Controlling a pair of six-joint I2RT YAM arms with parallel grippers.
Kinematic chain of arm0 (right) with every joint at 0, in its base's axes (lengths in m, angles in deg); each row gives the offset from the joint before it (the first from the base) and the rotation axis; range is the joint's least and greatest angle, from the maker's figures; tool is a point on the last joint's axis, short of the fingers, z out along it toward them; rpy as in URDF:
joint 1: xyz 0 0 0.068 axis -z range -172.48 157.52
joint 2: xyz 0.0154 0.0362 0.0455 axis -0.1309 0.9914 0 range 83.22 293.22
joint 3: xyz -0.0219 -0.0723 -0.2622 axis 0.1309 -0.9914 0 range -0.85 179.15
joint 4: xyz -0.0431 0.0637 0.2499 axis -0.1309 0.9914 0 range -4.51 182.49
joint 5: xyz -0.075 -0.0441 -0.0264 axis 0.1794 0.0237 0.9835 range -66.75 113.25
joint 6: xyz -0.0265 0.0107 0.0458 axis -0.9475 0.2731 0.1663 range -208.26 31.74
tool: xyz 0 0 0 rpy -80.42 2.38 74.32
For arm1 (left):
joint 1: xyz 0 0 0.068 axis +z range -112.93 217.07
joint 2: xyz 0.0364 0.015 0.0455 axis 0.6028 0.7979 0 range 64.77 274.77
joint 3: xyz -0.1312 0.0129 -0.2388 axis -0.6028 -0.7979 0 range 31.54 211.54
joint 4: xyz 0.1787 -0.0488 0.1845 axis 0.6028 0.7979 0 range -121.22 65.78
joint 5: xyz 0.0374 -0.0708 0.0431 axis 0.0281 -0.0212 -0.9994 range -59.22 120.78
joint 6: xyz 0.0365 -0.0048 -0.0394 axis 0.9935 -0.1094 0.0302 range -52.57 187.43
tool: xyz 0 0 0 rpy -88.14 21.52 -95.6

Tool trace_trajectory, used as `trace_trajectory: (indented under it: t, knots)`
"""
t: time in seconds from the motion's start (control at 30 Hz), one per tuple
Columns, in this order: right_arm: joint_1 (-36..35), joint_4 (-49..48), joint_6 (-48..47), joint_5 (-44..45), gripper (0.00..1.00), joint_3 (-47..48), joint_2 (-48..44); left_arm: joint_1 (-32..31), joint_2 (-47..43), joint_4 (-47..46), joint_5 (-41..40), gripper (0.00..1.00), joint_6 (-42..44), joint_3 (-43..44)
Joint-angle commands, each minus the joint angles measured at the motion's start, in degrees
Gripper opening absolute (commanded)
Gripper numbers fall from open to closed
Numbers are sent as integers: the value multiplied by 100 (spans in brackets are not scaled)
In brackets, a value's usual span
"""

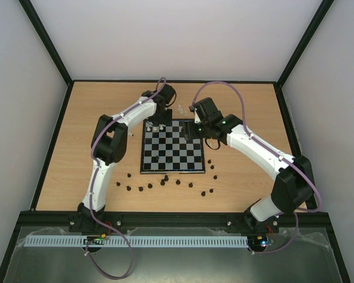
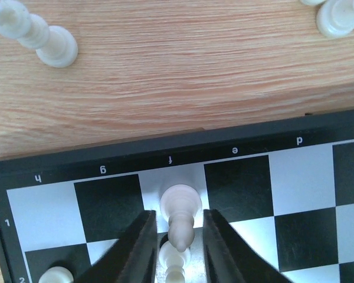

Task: Set up the chess pieces on the board
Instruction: Place the chess piece on the chessboard.

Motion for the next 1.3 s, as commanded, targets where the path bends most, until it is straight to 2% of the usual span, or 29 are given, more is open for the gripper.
trace_trajectory:
  t: [0.0,0.27,0.43,0.6,0.87,1.27]
  knots:
    - [-18,46,-8,-69,68,-65,-83,29,64,198,-58,29,29,177]
    - [-27,44,-8,-62,68,-73,-91,21,-437,192,-171,33,-16,135]
    - [-21,33,-1,-62,68,-75,-91,101,-1052,216,-441,45,-47,-45]
    - [-27,38,1,-46,68,-73,-91,531,-1324,182,-489,50,-20,-215]
    - [-25,24,1,-60,68,-68,-61,1227,-1160,47,-752,53,-51,-549]
    - [-53,16,4,-102,68,-58,-11,1382,-574,-201,-678,53,-116,-756]
